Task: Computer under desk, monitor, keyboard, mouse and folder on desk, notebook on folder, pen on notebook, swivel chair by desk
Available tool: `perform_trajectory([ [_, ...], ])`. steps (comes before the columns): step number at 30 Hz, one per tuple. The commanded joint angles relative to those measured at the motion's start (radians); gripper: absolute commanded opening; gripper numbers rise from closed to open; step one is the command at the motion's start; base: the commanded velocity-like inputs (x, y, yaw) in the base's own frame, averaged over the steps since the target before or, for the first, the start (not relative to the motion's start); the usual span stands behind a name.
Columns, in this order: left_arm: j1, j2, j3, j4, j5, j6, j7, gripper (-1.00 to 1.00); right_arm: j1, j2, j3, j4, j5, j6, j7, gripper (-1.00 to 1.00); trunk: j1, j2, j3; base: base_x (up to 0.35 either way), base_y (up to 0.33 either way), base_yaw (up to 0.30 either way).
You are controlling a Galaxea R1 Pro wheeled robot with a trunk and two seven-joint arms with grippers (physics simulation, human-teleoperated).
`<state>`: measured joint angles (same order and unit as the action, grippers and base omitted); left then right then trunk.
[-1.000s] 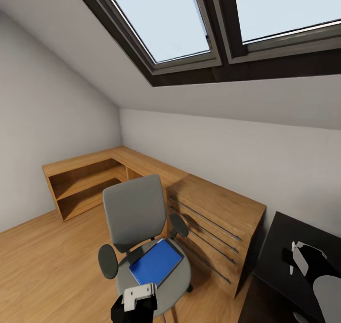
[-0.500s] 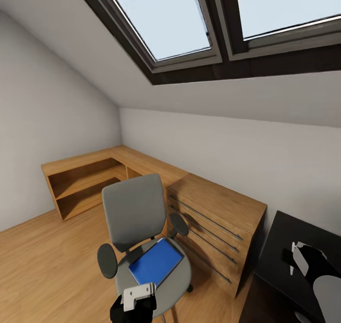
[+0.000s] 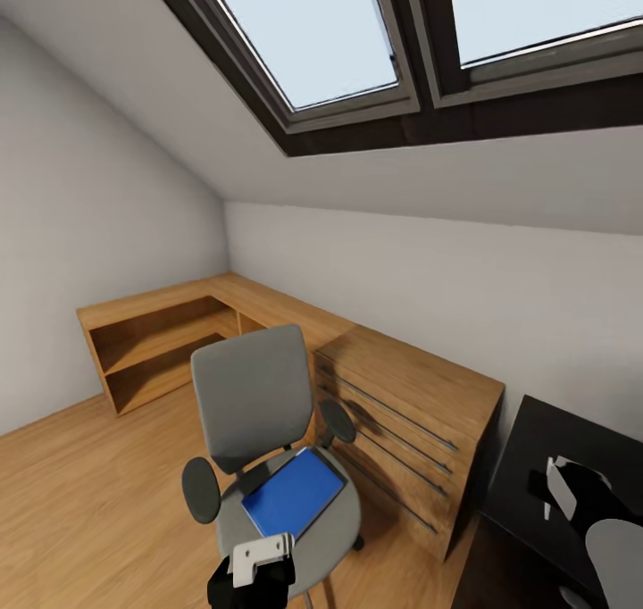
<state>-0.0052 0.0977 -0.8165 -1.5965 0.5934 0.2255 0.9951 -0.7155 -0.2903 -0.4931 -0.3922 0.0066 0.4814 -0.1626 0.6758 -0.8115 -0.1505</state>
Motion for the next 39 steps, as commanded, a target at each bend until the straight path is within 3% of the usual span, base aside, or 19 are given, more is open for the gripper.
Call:
perform_trajectory([
  [1, -0.001, 0.0, -0.001, -0.002, 0.002, 0.008, 0.005, 1.0, -0.001, 0.004, -0.003, -0.002, 0.001, 0.004, -0.016, -1.0, 0.004, -0.008, -0.005, 0.0, 0.0, 0.0],
  [7, -0.001, 0.0, -0.001, -0.002, 0.002, 0.008, 0.005, 1.0, -0.001, 0.025, -0.001, -0.001, 0.002, 0.001, -0.067, -1.0, 0.027, -0.05, -0.023, 0.0, 0.0, 0.0],
  [26, 0.0, 0.0, -0.001, -0.002, 0.002, 0.008, 0.005, 1.0, -0.001, 0.031, -0.001, -0.002, 0.004, -0.001, -0.072, -1.0, 0.1, -0.183, -0.083, 0.0, 0.0, 0.0],
  [36, -0.001, 0.0, 0.0, -0.002, 0.002, 0.008, 0.002, 1.0, -0.001, 0.03, -0.001, -0.002, 0.004, -0.004, -0.073, -1.0, 0.1, -0.183, -0.083, 0.0, 0.0, 0.0],
  [37, -0.001, 0.001, 0.001, -0.002, 0.002, 0.008, 0.002, 1.0, -0.001, 0.03, -0.001, -0.002, 0.004, -0.004, -0.073, 1.0, 0.1, -0.183, -0.083, 0.0, 0.0, 0.0],
  [39, -0.001, 0.002, 0.002, -0.003, 0.002, 0.008, 0.002, 1.0, -0.001, 0.03, -0.001, -0.004, 0.004, -0.005, -0.073, 1.0, 0.1, -0.183, -0.083, 0.0, 0.0, 0.0],
])
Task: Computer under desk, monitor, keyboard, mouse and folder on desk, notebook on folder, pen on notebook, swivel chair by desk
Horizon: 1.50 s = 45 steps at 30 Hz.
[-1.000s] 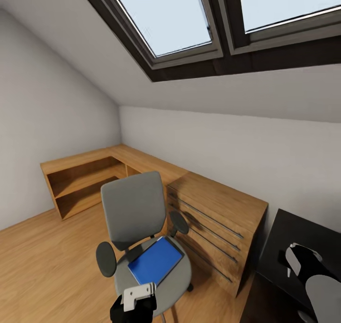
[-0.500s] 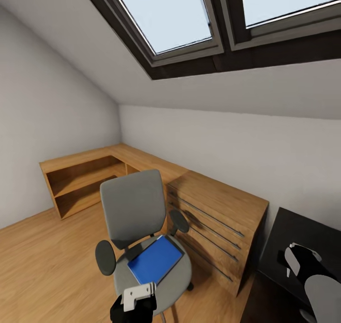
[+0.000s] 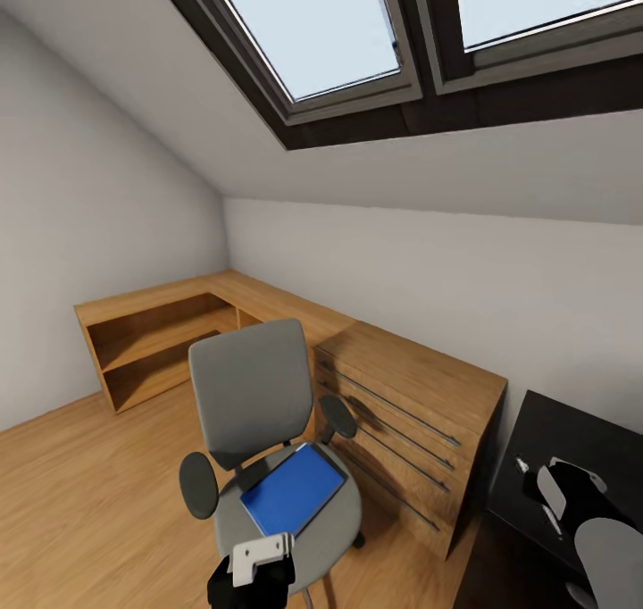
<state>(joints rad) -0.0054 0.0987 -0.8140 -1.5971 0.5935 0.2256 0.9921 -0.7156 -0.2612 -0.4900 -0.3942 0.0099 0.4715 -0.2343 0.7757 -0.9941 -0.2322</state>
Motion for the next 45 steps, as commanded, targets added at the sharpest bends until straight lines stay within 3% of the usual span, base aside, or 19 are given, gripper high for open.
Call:
perform_trajectory([
  [1, -0.001, 0.001, -0.001, -0.002, 0.002, 0.008, 0.005, 1.0, -0.001, 0.001, -0.004, -0.002, 0.001, 0.005, -0.002, 1.0, 0.0, -0.001, -0.001, 0.0, 0.0, 0.0],
  [15, -0.001, 0.0, -0.001, -0.002, 0.002, 0.008, 0.005, 1.0, -0.001, 0.0, -0.004, -0.009, 0.001, 0.002, 0.002, 1.0, 0.0, -0.001, -0.001, 0.0, 0.0, 0.0],
  [19, 0.0, 0.001, 0.001, -0.002, 0.002, 0.008, 0.005, 1.0, -0.001, 0.003, -0.006, -0.056, -0.002, 0.003, 0.015, 1.0, 0.0, -0.001, -0.001, 0.0, 0.0, 0.0],
  [21, -0.001, 0.001, 0.003, -0.001, 0.002, 0.008, 0.005, 1.0, 0.001, 0.032, -0.007, -0.116, -0.002, 0.008, 0.032, 1.0, 0.0, -0.001, -0.001, 0.0, 0.0, 0.0],
  [22, 0.0, 0.002, 0.005, -0.002, 0.002, 0.008, 0.005, 1.0, 0.004, 0.076, -0.007, -0.187, 0.001, 0.011, 0.037, 1.0, 0.0, -0.001, -0.001, 0.0, 0.0, 0.0],
  [24, 0.0, 0.002, 0.005, -0.002, 0.002, 0.008, 0.005, 1.0, 0.013, 0.118, -0.007, -0.254, 0.004, 0.012, 0.039, 1.0, 0.0, -0.001, -0.001, 0.0, 0.0, 0.0],
  [25, 0.0, 0.002, 0.006, -0.001, 0.002, 0.008, 0.005, 1.0, 0.033, 0.163, -0.007, -0.319, 0.007, 0.013, 0.037, 1.0, 0.0, -0.001, -0.001, 0.0, 0.0, 0.0],
  [27, 0.0, 0.002, 0.007, -0.001, 0.002, 0.008, 0.005, 1.0, 0.048, 0.19, -0.007, -0.355, 0.008, 0.014, 0.036, 1.0, 0.0, -0.001, -0.001, 0.0, 0.0, 0.0],
  [30, 0.0, 0.003, 0.011, -0.002, 0.002, 0.008, 0.005, 1.0, 0.083, 0.258, -0.006, -0.408, 0.016, 0.009, 0.034, 1.0, 0.0, -0.001, -0.001, 0.0, 0.0, 0.062],
  [36, -0.001, 0.003, 0.039, 0.007, 0.006, 0.008, 0.006, 1.0, 0.097, 0.338, -0.006, -0.42, 0.094, 0.003, 0.033, 1.0, 0.0, -0.001, -0.001, 0.0, 0.0, 0.224],
  [40, -0.001, 0.002, 0.095, 0.012, 0.011, 0.008, 0.005, 1.0, 0.106, 0.388, -0.005, -0.406, 0.161, 0.001, 0.034, 1.0, 0.0, -0.001, -0.001, 0.0, 0.0, 0.272],
  [45, 0.0, 0.005, 0.139, 0.029, 0.013, 0.007, 0.001, 1.0, 0.113, 0.408, 0.019, -0.302, 0.179, -0.051, 0.035, 1.0, 0.0, -0.001, -0.001, 0.0, 0.0, 0.279],
])
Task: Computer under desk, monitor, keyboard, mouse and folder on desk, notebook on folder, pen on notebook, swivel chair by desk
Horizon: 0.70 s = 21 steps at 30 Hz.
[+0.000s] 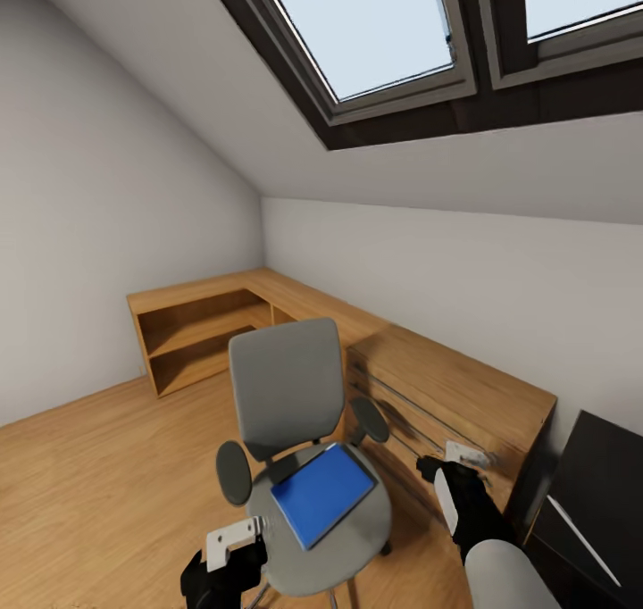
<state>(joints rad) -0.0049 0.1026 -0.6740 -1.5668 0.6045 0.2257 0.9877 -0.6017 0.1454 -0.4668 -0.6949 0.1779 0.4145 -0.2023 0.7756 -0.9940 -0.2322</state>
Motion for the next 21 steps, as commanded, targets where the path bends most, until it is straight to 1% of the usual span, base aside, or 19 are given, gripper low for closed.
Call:
perform_trajectory([
  [1, -0.001, 0.001, 0.002, 0.001, 0.002, 0.007, 0.005, 1.0, -0.001, 0.003, 0.005, 0.011, 0.012, -0.006, 0.002, 1.0, 0.0, -0.001, -0.001, 0.0, 0.0, 0.281],
  [2, -0.001, 0.002, 0.009, 0.006, 0.002, 0.007, 0.004, 1.0, 0.0, 0.01, 0.034, 0.041, 0.013, -0.04, 0.002, 1.0, 0.0, -0.001, -0.001, 0.0, 0.0, 0.281],
  [3, -0.001, 0.002, 0.01, 0.008, 0.002, 0.007, 0.004, 1.0, 0.0, 0.012, 0.043, 0.049, 0.013, -0.05, 0.002, 1.0, 0.0, -0.001, -0.001, 0.0, 0.0, 0.281],
  [4, -0.001, 0.007, 0.012, 0.052, 0.003, 0.005, 0.004, 1.0, 0.0, 0.018, 0.072, 0.073, 0.014, -0.079, 0.0, 1.0, 0.0, -0.001, -0.001, 0.0, 0.0, 0.281],
  [5, -0.001, 0.012, 0.014, 0.12, 0.002, 0.002, 0.003, 1.0, 0.0, 0.021, 0.083, 0.089, 0.014, -0.089, -0.002, 1.0, 0.0, -0.001, -0.001, 0.0, 0.0, 0.282],
  [6, -0.001, 0.013, 0.015, 0.145, 0.001, -0.001, 0.003, 1.0, 0.0, 0.022, 0.085, 0.094, 0.014, -0.091, -0.002, 1.0, 0.0, -0.001, -0.001, 0.0, 0.0, 0.282],
  [7, -0.001, 0.015, 0.016, 0.219, 0.001, -0.025, 0.001, 1.0, 0.0, 0.025, 0.09, 0.103, 0.013, -0.096, -0.003, 1.0, 0.0, -0.001, -0.001, 0.0, 0.0, 0.281],
  [9, -0.001, 0.016, 0.017, 0.308, 0.001, -0.083, -0.005, 1.0, 0.0, 0.029, 0.093, 0.11, 0.013, -0.101, -0.003, 1.0, 0.0, -0.001, -0.001, 0.0, 0.0, 0.281],
  [10, -0.001, 0.017, 0.017, 0.326, 0.001, -0.099, -0.007, 1.0, 0.001, 0.029, 0.094, 0.112, 0.013, -0.103, -0.003, 1.0, 0.0, -0.001, -0.001, 0.0, 0.0, 0.281],
  [11, -0.001, 0.018, 0.017, 0.369, 0.0, -0.14, -0.017, 1.0, 0.001, 0.029, 0.095, 0.12, 0.013, -0.111, -0.003, 1.0, 0.0, -0.001, -0.001, 0.0, 0.0, 0.281],
  [12, -0.001, 0.018, 0.017, 0.38, 0.0, -0.149, -0.022, 1.0, 0.001, 0.029, 0.096, 0.123, 0.013, -0.115, -0.003, 1.0, 0.0, -0.001, -0.001, 0.0, 0.0, 0.281],
  [14, -0.001, 0.024, 0.018, 0.41, 0.001, -0.172, -0.055, 1.0, 0.002, 0.029, 0.097, 0.139, 0.013, -0.134, -0.002, 1.0, 0.0, -0.001, -0.001, 0.0, 0.0, 0.275],
  [16, -0.001, 0.045, 0.019, 0.423, 0.002, -0.182, -0.106, 1.0, 0.002, 0.029, 0.098, 0.151, 0.013, -0.156, 0.0, 1.0, 0.0, -0.001, -0.002, 0.0, 0.0, 0.205],
  [17, 0.0, 0.057, 0.026, 0.427, 0.003, -0.183, -0.135, 1.0, 0.002, 0.029, 0.098, 0.158, 0.013, -0.166, 0.002, 1.0, 0.0, -0.001, -0.002, 0.0, 0.0, 0.113],
  [18, -0.001, 0.062, 0.033, 0.428, 0.004, -0.184, -0.151, 1.0, 0.002, 0.029, 0.098, 0.162, 0.012, -0.17, 0.004, 1.0, 0.0, -0.001, -0.003, 0.0, 0.0, 0.09],
  [20, 0.0, 0.072, 0.074, 0.431, 0.005, -0.185, -0.209, 1.0, 0.002, 0.029, 0.099, 0.173, 0.012, -0.183, 0.009, 1.0, 0.0, -0.001, -0.003, 0.0, 0.0, 0.052],
  [21, -0.001, 0.078, 0.127, 0.434, 0.005, -0.185, -0.274, 1.0, 0.002, 0.029, 0.099, 0.179, 0.012, -0.195, 0.017, 1.0, 0.0, -0.001, -0.003, 0.0, 0.0, 0.024],
])
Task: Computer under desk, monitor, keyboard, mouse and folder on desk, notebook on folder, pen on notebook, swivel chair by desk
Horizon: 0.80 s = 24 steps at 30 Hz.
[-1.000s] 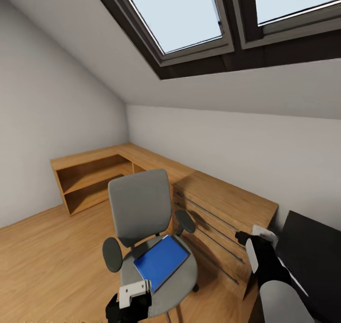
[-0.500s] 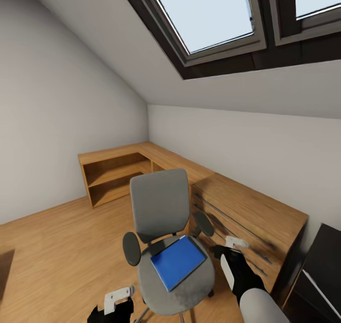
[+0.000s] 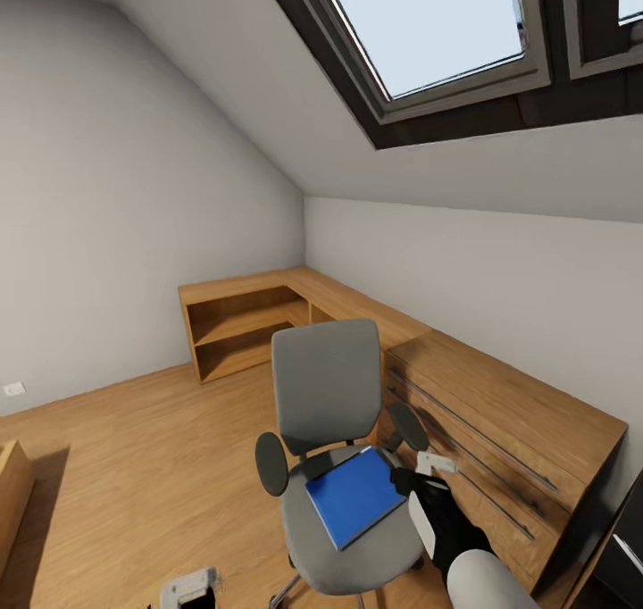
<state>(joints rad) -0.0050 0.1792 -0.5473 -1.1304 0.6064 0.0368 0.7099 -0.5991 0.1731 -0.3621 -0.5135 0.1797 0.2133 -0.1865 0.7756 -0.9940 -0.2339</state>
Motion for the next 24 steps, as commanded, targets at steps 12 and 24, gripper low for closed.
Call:
perform_trajectory([
  [12, -0.001, -0.001, 0.144, 0.031, -0.002, 0.005, -0.174, 1.0, -0.001, 0.001, 0.0, 0.021, 0.012, -0.012, 0.158, 1.0, 0.0, -0.001, -0.001, 0.0, 0.0, 0.002],
  [24, -0.001, -0.002, 0.138, 0.031, -0.006, 0.003, -0.185, 1.0, -0.001, -0.003, -0.001, 0.015, 0.012, -0.012, 0.162, 1.0, 0.0, -0.001, -0.001, 0.144, 0.117, 0.0],
])
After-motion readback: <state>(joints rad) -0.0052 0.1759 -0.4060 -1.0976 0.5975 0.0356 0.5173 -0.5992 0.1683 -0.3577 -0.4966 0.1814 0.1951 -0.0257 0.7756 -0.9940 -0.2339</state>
